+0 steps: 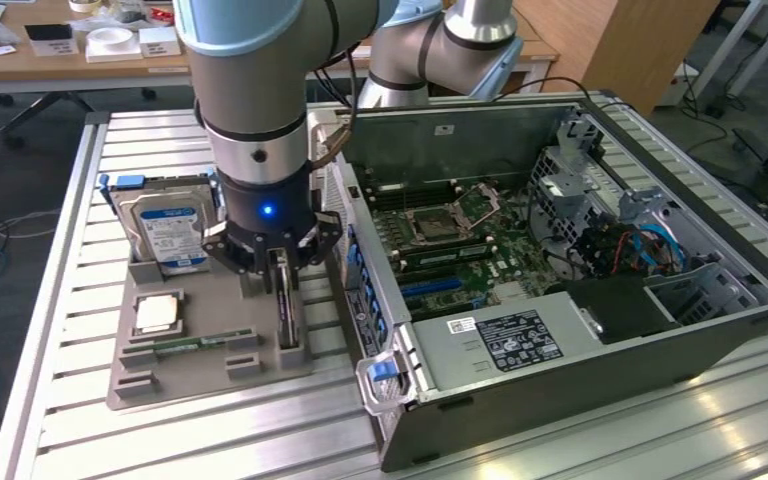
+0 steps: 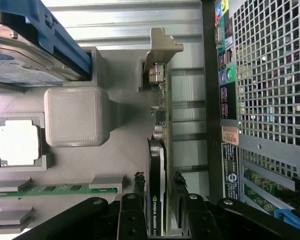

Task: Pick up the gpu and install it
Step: 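Pick up the gpu and move the gpu toward the slot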

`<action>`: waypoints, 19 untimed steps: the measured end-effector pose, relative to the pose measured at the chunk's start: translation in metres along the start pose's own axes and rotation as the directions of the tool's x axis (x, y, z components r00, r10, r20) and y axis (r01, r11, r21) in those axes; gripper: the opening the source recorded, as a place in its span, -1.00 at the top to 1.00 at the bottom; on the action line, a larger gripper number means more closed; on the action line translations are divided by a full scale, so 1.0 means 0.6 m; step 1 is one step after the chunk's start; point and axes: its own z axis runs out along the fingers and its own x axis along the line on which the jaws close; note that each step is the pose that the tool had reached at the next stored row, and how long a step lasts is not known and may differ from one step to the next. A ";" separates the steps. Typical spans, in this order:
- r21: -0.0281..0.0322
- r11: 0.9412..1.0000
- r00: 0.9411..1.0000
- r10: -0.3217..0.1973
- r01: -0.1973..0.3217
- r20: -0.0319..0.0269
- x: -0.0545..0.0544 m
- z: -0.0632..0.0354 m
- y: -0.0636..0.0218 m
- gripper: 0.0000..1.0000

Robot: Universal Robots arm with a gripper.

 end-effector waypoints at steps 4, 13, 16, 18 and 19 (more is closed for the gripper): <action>0.000 1.000 1.000 0.000 0.000 0.000 0.000 0.011 0.000 0.29; 0.000 1.000 1.000 0.000 0.000 0.000 0.001 0.020 0.000 0.29; 0.000 1.000 1.000 0.000 0.000 0.000 0.001 0.021 0.002 0.29; 0.000 1.000 1.000 0.000 0.000 0.000 0.001 0.022 0.004 0.29; 0.000 1.000 1.000 0.000 0.000 0.000 0.001 0.023 0.004 0.29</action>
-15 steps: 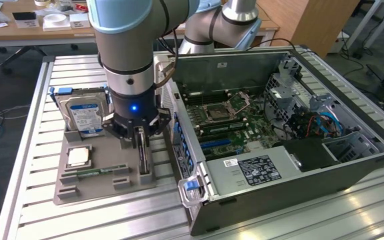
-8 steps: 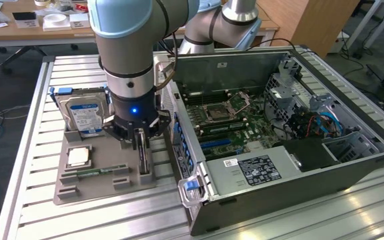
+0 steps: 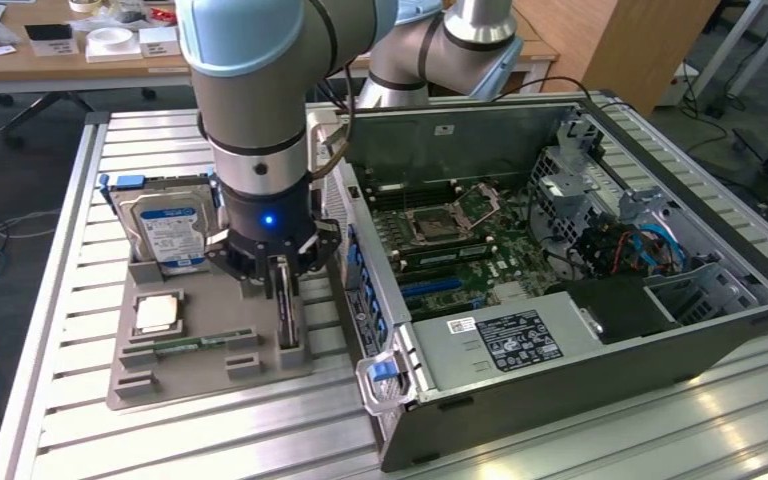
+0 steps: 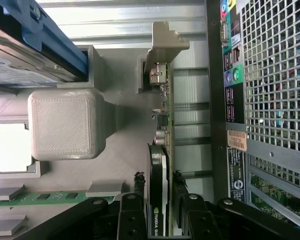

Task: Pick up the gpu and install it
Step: 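Pick up the gpu and move the gpu toward the slot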

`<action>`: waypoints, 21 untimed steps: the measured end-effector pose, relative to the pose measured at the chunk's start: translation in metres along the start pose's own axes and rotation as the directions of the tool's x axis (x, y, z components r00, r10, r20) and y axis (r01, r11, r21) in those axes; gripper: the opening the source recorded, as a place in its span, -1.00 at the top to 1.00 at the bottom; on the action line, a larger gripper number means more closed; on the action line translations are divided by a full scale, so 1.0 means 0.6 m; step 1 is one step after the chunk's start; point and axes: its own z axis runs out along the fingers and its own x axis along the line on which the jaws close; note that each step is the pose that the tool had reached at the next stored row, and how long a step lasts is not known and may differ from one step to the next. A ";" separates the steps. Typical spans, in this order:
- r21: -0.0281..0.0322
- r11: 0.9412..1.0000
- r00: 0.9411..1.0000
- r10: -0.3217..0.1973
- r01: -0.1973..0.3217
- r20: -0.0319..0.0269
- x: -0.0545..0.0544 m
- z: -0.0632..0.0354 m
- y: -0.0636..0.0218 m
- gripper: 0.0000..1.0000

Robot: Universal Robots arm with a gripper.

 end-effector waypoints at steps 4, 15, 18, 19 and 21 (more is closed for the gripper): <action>0.000 1.000 1.000 0.000 0.000 0.000 0.001 0.010 0.001 0.29; 0.000 1.000 1.000 0.000 0.000 0.000 0.000 0.016 0.006 0.29; 0.000 1.000 1.000 0.000 0.000 0.000 -0.001 0.016 0.006 0.29; 0.000 1.000 1.000 0.000 0.000 0.000 -0.003 0.016 0.006 0.29; 0.000 1.000 1.000 0.000 0.000 0.000 -0.005 0.016 0.006 0.29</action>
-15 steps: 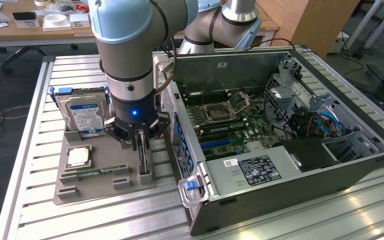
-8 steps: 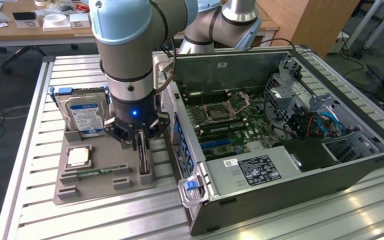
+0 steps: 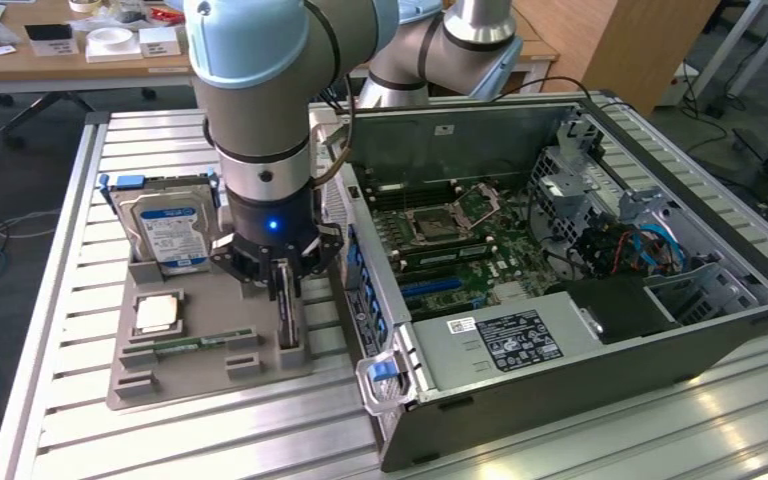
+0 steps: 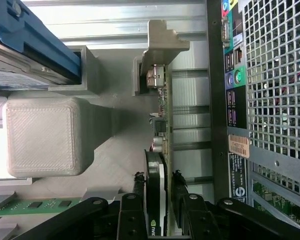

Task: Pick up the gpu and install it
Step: 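Pick up the gpu and move the gpu toward the slot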

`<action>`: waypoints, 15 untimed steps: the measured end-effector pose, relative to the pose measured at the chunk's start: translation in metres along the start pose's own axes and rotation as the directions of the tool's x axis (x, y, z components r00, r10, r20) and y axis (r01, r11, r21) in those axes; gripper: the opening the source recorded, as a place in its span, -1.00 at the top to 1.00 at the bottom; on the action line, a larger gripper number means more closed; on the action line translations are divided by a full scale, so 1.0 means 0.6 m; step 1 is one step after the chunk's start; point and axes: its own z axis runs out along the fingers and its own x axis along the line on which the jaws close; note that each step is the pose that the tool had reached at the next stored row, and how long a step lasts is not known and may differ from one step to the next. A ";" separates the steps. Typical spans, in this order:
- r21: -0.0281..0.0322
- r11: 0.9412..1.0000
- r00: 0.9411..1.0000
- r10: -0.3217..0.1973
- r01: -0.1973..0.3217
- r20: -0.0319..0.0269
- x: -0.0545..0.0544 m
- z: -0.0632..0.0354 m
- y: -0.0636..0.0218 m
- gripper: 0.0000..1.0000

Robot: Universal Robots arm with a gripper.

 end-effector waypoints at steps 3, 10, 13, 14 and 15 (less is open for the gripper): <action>0.000 1.000 1.000 0.000 0.000 0.000 0.000 0.000 0.000 0.29; 0.000 1.000 1.000 0.001 -0.001 0.000 0.006 0.001 0.000 0.29; 0.000 1.000 1.000 0.001 -0.001 0.000 0.004 0.001 0.000 0.29; 0.000 1.000 1.000 0.001 -0.001 0.000 0.003 0.001 0.000 0.29; 0.000 1.000 1.000 0.002 -0.002 0.000 0.003 0.001 0.000 0.29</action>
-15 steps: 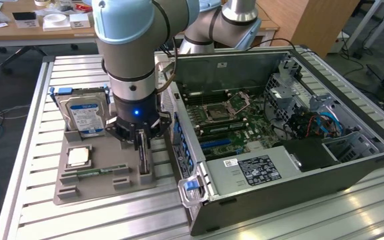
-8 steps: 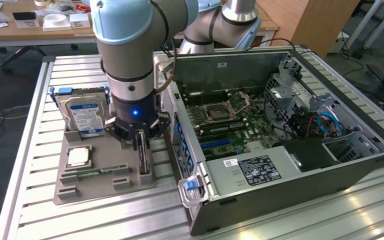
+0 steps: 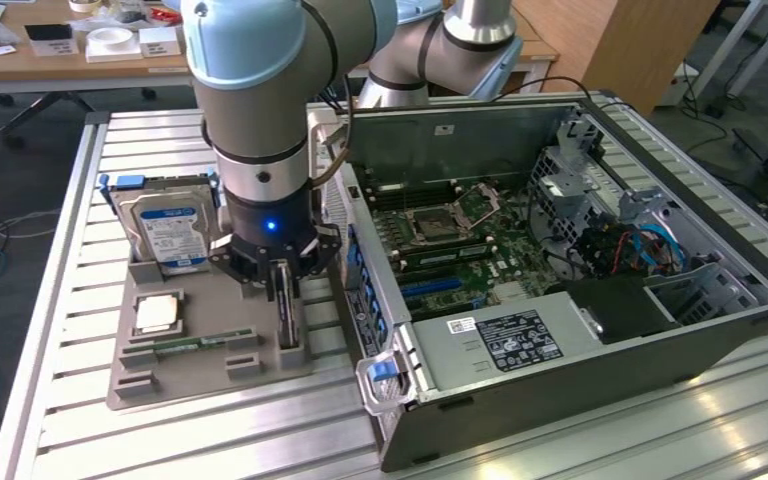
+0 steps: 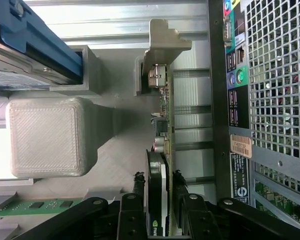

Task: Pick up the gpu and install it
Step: 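Pick up the gpu and move the gpu toward the slot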

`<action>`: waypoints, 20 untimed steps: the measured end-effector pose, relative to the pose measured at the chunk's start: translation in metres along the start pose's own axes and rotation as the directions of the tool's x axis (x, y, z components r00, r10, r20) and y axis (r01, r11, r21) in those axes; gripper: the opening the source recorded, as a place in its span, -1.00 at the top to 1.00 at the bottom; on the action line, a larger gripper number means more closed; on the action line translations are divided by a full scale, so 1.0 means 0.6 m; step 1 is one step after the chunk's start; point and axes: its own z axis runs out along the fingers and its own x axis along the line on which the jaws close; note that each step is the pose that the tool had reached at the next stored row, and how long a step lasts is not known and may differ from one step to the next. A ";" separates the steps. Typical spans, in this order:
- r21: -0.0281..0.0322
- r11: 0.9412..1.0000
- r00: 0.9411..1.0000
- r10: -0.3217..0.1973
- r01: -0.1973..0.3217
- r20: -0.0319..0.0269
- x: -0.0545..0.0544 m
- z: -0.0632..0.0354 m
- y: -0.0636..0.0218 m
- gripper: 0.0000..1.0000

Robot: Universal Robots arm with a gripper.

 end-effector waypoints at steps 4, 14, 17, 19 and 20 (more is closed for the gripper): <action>0.000 1.000 1.000 0.000 0.000 0.000 0.000 0.000 0.000 0.29; 0.000 1.000 1.000 0.000 0.000 0.000 0.000 0.000 0.000 0.29; 0.000 1.000 1.000 0.000 0.000 0.000 0.000 0.000 0.000 0.44; 0.000 1.000 1.000 0.000 0.000 0.000 0.000 0.000 0.000 0.47; 0.000 1.000 1.000 0.000 0.000 0.000 0.000 0.000 0.000 0.47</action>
